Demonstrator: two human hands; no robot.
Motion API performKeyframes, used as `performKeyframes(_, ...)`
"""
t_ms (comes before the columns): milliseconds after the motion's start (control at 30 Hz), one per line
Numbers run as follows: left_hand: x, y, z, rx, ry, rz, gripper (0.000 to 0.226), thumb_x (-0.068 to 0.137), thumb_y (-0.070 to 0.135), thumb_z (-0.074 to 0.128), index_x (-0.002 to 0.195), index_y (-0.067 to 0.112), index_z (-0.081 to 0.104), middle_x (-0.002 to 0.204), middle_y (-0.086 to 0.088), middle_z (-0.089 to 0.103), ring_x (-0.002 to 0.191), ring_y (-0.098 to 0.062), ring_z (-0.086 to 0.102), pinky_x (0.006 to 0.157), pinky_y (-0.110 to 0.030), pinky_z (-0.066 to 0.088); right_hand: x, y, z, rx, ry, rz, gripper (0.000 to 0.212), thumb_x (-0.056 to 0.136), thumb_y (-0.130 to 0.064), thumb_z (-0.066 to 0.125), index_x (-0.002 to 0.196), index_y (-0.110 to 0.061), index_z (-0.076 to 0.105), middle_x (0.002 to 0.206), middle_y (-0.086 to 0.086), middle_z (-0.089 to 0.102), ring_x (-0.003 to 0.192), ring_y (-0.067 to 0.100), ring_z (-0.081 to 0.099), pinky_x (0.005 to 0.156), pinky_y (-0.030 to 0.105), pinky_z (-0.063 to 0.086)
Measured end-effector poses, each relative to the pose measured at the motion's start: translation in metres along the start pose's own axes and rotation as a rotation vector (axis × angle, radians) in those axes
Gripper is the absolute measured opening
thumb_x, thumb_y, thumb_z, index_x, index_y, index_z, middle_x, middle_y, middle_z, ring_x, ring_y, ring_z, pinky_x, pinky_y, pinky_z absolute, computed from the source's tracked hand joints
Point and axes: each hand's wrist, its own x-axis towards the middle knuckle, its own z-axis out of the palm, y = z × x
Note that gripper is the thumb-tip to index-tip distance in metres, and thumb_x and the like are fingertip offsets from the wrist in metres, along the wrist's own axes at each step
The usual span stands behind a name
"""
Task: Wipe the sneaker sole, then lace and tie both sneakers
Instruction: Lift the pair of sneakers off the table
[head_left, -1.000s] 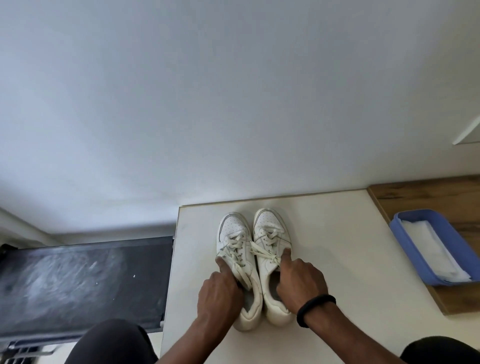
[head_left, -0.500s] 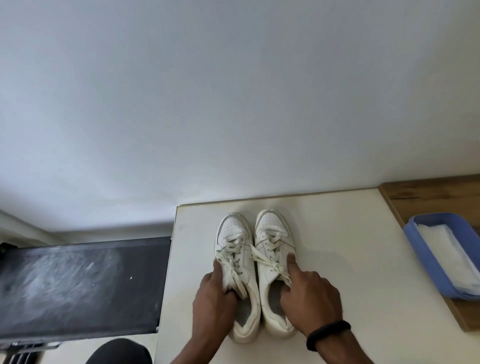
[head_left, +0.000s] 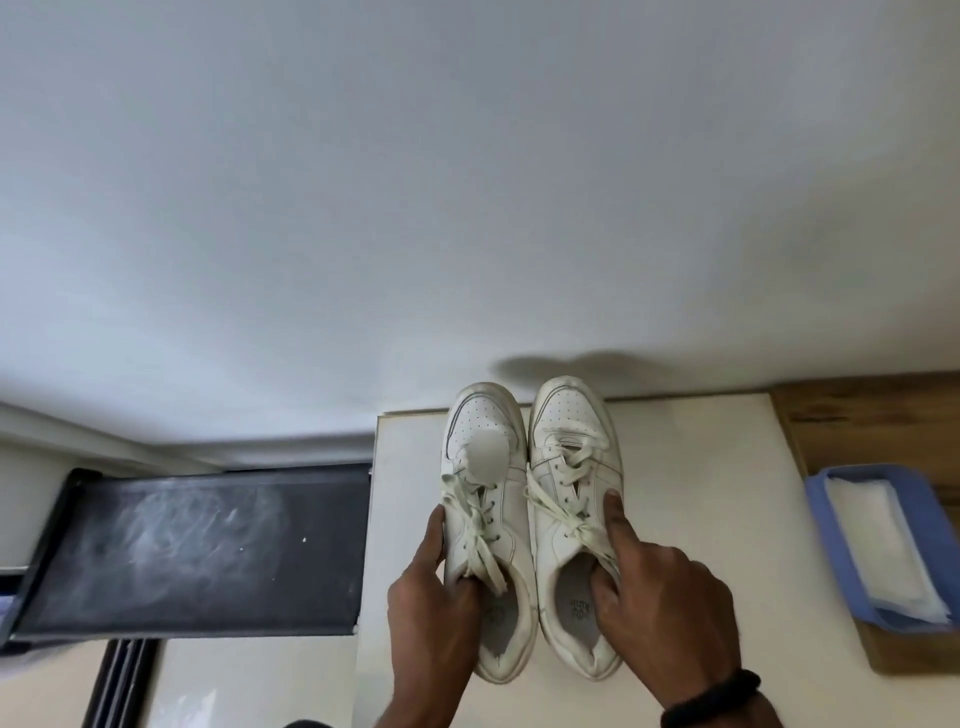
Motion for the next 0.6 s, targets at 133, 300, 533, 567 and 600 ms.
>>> performKeyframes(133,-0.050,0.054,-0.047,-0.033,0.004,0.034,0.072,0.084,-0.002,0.063,0.147,0.032,0.056,0.074,0.037,0.067,0.069,0.019,0.062,0.064,-0.002,0.047,-0.041,-0.020,-0.083,-0.008,0.002,-0.030,0.074,0.099,-0.054,0.036,0.159,-0.034,-0.001,0.106,-0.005,0.068,0.097,0.017,0.067,0.077,0.029,0.050)
performKeyframes(300,-0.122,0.135,-0.113,-0.096,0.048,0.113,0.075,0.076,0.009,0.059,0.145,0.037,0.058,0.088,0.028,0.076,0.075,0.007,0.070,0.072,-0.011,0.053,-0.097,-0.046,-0.197,-0.032,0.088,-0.113,0.072,0.098,-0.054,0.039,0.159,-0.033,0.007,0.108,-0.001,0.070,0.101,0.021,0.068,0.078,0.030,0.050)
performKeyframes(533,-0.202,0.207,-0.189,-0.193,0.122,0.304,0.058,0.088,0.004,0.066,0.134,0.040,0.067,0.090,0.025,0.078,0.084,0.006,0.074,0.072,-0.010,0.054,-0.144,-0.069,-0.307,-0.103,0.279,-0.190,0.069,0.074,-0.041,0.075,0.137,-0.017,0.059,0.057,0.006,0.065,0.050,0.027,0.065,0.044,0.028,0.040)
performKeyframes(567,-0.206,0.210,-0.196,-0.202,0.128,0.330,0.056,0.089,0.006,0.066,0.131,0.043,0.067,0.089,0.025,0.078,0.084,0.004,0.075,0.072,-0.012,0.056,-0.147,-0.074,-0.314,-0.127,0.302,-0.192,0.068,0.069,-0.039,0.079,0.131,-0.015,0.064,0.053,0.006,0.063,0.046,0.028,0.063,0.042,0.027,0.037)
performKeyframes(600,-0.209,0.213,-0.204,-0.217,0.135,0.346,0.054,0.089,0.011,0.066,0.127,0.050,0.067,0.087,0.024,0.079,0.084,0.002,0.075,0.073,-0.015,0.058,-0.150,-0.081,-0.320,-0.136,0.317,-0.195,0.066,0.066,-0.037,0.081,0.127,-0.014,0.067,0.051,0.007,0.061,0.044,0.029,0.061,0.041,0.026,0.034)
